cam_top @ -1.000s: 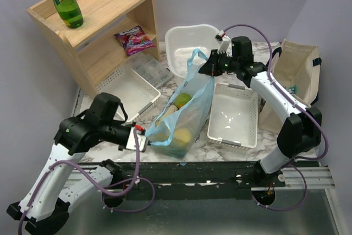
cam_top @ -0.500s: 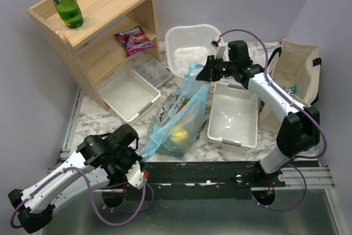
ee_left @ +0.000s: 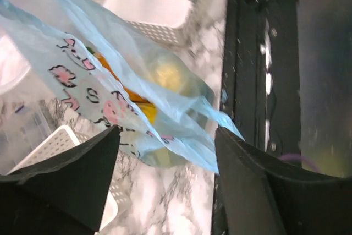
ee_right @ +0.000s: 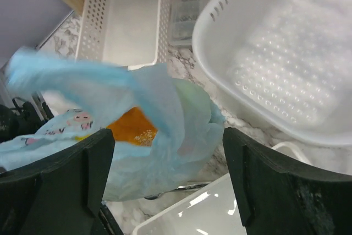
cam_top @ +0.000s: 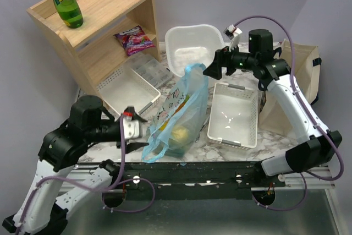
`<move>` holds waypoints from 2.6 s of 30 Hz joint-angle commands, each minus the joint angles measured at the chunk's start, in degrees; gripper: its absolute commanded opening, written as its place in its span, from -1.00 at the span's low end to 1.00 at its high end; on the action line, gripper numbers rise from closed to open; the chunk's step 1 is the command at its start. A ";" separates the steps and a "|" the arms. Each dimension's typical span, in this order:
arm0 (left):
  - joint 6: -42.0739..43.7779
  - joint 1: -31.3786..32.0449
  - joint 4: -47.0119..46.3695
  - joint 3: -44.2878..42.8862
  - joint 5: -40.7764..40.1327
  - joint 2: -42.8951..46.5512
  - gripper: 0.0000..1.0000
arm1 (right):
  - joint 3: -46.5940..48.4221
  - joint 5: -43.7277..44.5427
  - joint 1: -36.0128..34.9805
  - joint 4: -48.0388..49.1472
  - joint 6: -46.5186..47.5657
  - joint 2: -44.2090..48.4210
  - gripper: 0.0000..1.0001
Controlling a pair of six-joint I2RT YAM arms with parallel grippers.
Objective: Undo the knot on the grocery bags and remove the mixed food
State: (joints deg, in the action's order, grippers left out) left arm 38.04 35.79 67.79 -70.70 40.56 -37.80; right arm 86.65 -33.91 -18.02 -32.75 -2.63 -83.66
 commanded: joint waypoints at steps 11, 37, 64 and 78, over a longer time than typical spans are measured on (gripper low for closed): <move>-37.77 -9.51 -34.84 6.82 -1.75 -24.75 0.65 | -4.33 1.34 -19.63 -5.01 32.78 6.04 0.62; -38.31 -21.39 -33.62 -3.13 -14.52 -33.62 -1.00 | -26.21 0.98 -27.81 -15.75 55.04 20.57 -0.99; -11.53 -7.41 -21.23 -0.73 -0.69 -19.50 0.56 | 0.57 29.13 -26.91 4.78 7.99 0.28 0.97; 7.44 17.89 -13.49 32.00 -16.88 -6.94 -0.39 | -6.74 2.95 -13.71 -3.37 5.82 -3.58 -0.99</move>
State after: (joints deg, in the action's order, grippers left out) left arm 38.17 48.05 51.46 -43.55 28.93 -51.88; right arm 83.24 -18.13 -33.06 -30.96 2.83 -89.21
